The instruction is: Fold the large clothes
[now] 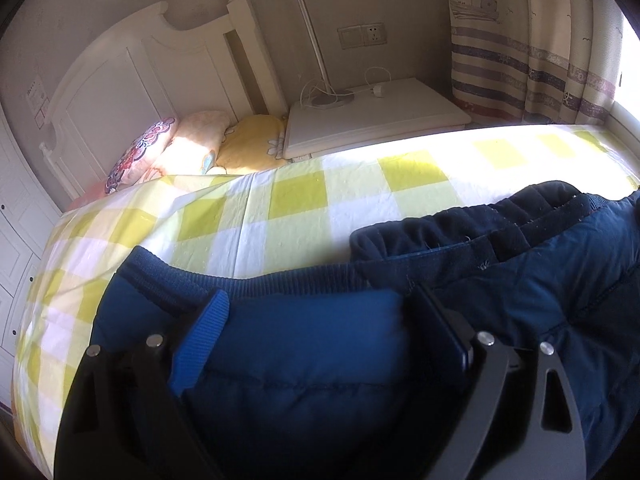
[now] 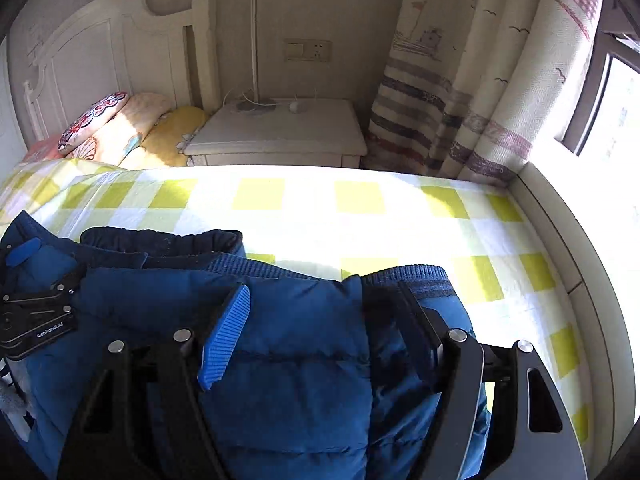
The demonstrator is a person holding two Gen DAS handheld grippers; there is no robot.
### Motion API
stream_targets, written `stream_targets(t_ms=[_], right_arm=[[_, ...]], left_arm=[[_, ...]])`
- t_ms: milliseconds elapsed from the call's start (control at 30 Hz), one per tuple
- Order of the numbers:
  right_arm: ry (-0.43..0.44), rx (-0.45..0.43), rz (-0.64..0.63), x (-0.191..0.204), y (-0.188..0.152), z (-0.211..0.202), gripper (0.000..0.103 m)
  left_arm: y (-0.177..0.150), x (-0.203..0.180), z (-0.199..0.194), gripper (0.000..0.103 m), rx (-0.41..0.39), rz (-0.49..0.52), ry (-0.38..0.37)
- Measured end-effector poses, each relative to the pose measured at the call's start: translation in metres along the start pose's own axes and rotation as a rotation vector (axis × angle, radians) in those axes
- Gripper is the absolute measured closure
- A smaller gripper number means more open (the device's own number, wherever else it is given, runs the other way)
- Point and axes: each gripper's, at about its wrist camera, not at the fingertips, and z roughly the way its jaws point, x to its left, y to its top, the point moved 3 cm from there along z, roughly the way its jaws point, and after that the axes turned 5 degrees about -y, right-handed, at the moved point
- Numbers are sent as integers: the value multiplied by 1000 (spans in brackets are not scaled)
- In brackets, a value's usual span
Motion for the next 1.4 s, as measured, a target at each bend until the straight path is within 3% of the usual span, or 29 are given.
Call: stream_targets(t_ms=[67, 100, 200, 300, 367, 400, 467, 567, 733, 800, 867, 900, 1200, 1267, 1333, 1400], right_arm=[[130, 73, 122, -21, -6, 21, 33], [139, 79, 132, -22, -7, 23, 33], [110, 44, 95, -17, -3, 13, 33], [9, -32, 200, -45, -2, -3, 32], [50, 65, 230, -53, -9, 19, 30], [68, 103, 224, -51, -14, 29, 27], [49, 93, 204, -50, -11, 24, 28], [-32, -17, 149, -35, -1, -10, 28], [64, -89, -108, 51, 12, -48, 18], [60, -84, -206, 82, 7, -41, 17], [28, 2, -255, 97, -8, -7, 17], [44, 52, -241, 97, -15, 10, 15], [114, 50, -162, 85, -17, 13, 13], [110, 43, -163, 85, -18, 12, 13], [100, 32, -170, 86, -19, 11, 13], [98, 24, -172, 86, -19, 10, 13]], left_arm=[[1, 0, 1, 11, 0, -5, -9], [1, 0, 1, 11, 0, -5, -8], [1, 0, 0, 11, -5, 0, 0], [1, 0, 0, 11, -5, -2, -2], [1, 0, -1, 11, -5, -6, -8], [1, 0, -2, 11, -7, -8, -12], [1, 1, -2, 11, -7, -11, -15], [0, 1, -2, 11, -7, -13, -17], [0, 2, -1, 11, -6, -19, -25], [1, 3, -1, 11, -8, -19, -25], [1, 3, -1, 11, -9, -23, -28], [1, 5, -2, 11, -13, -30, -36], [1, 4, -2, 11, -7, -35, -41], [4, 10, -3, 11, 22, -50, -106], [10, 29, -10, 11, 36, -104, -153], [11, 64, -15, 11, 22, -196, -125]])
